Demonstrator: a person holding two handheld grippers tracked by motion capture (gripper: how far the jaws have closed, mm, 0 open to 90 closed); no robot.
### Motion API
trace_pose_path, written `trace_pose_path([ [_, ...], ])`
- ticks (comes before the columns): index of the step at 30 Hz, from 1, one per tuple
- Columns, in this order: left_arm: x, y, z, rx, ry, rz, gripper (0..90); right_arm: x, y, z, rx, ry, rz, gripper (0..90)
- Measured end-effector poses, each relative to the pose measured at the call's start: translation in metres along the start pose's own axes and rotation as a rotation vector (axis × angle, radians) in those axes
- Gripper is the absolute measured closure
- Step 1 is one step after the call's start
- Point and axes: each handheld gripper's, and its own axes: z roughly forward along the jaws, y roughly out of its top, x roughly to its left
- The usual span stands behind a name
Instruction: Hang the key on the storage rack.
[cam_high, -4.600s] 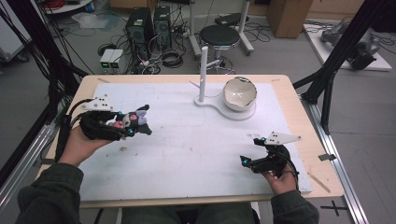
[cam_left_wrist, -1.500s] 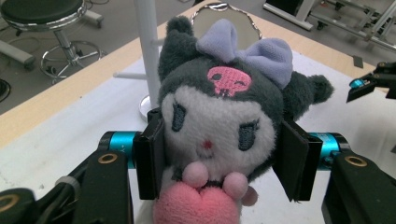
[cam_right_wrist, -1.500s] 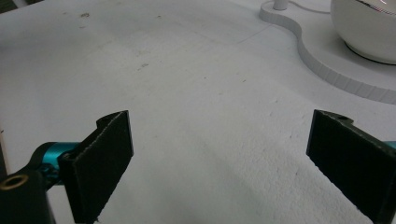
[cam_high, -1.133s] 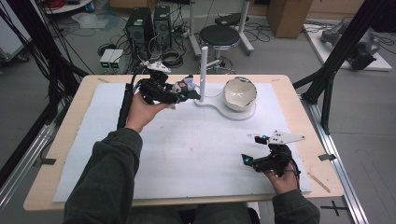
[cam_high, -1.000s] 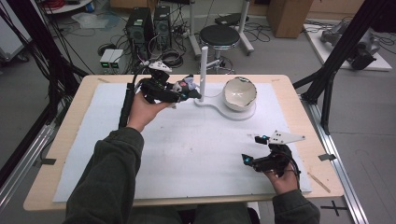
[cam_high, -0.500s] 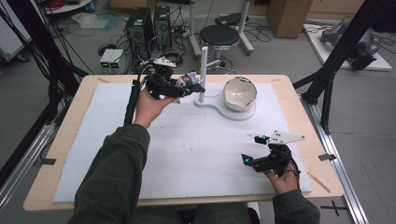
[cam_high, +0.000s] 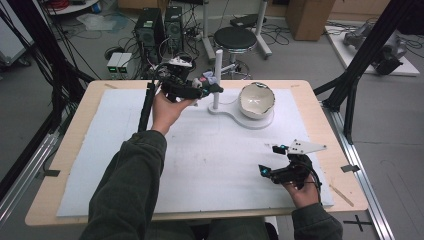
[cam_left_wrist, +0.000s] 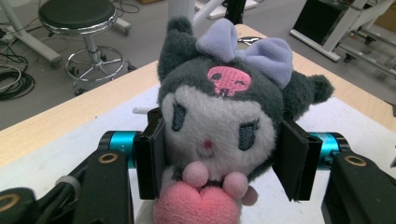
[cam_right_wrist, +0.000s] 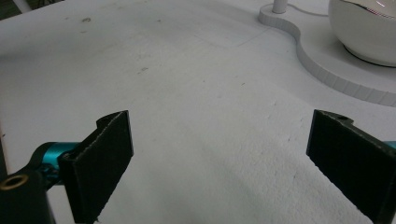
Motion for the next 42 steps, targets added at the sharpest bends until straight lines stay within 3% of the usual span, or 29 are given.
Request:
trace_pose_path([
  [7, -0.002, 0.004, 0.007, -0.019, 0.017, -0.021, 43.3, 0.0, 0.0, -0.001, -0.003, -0.001, 0.004, 6.2],
  [42, -0.002, 0.001, 0.029, -0.013, 0.128, -0.068, 43.1, 0.0, 0.0, -0.003, -0.008, 0.012, 0.007, 6.2],
])
